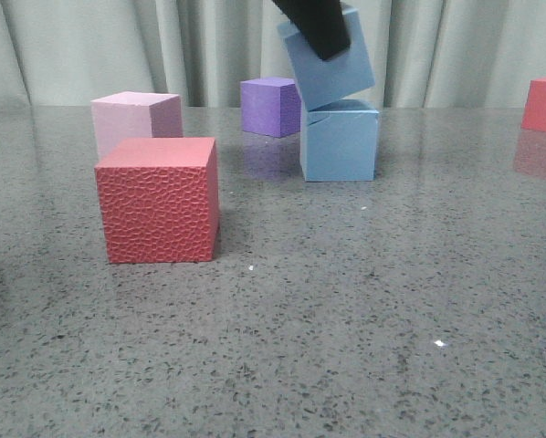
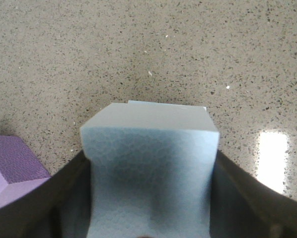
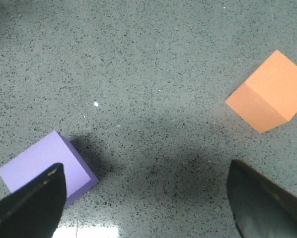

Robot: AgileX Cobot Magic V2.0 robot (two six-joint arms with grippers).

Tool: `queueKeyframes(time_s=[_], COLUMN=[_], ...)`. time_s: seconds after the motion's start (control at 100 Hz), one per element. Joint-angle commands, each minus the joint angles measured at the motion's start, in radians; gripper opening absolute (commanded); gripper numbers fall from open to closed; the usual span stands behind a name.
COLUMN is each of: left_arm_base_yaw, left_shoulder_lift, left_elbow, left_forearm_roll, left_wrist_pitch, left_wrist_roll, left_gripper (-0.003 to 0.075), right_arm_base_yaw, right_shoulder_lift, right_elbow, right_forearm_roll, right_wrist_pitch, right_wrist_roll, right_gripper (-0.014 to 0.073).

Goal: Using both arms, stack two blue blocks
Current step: 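Lower the held light blue cube onto the placed light blue cube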

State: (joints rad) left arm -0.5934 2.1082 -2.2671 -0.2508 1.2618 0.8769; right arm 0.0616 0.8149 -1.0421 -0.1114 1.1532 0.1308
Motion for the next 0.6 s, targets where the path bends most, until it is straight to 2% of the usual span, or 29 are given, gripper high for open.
queueKeyframes(time_s=[0.0,0.59], left_arm_base_yaw=[-0.01,-0.01], left_shoulder_lift=[-0.06,-0.06], left_elbow=[-0.024,-0.024], left_forearm_roll=[-0.026,-0.03], left_wrist_pitch=[0.017,0.012], left_wrist_roll=[0.003,0.016], left_gripper=[0.0244,0.0244], right_arm_base_yaw=[-0.007,-0.007], right_shoulder_lift=[-0.007,-0.007], right_elbow=[-0.023,-0.023], right_forearm_roll=[-0.011,-0.011], right_wrist_pitch=[-0.058,-0.058], right_wrist_roll=[-0.006,-0.006], right_gripper=[0.0647,0.0647])
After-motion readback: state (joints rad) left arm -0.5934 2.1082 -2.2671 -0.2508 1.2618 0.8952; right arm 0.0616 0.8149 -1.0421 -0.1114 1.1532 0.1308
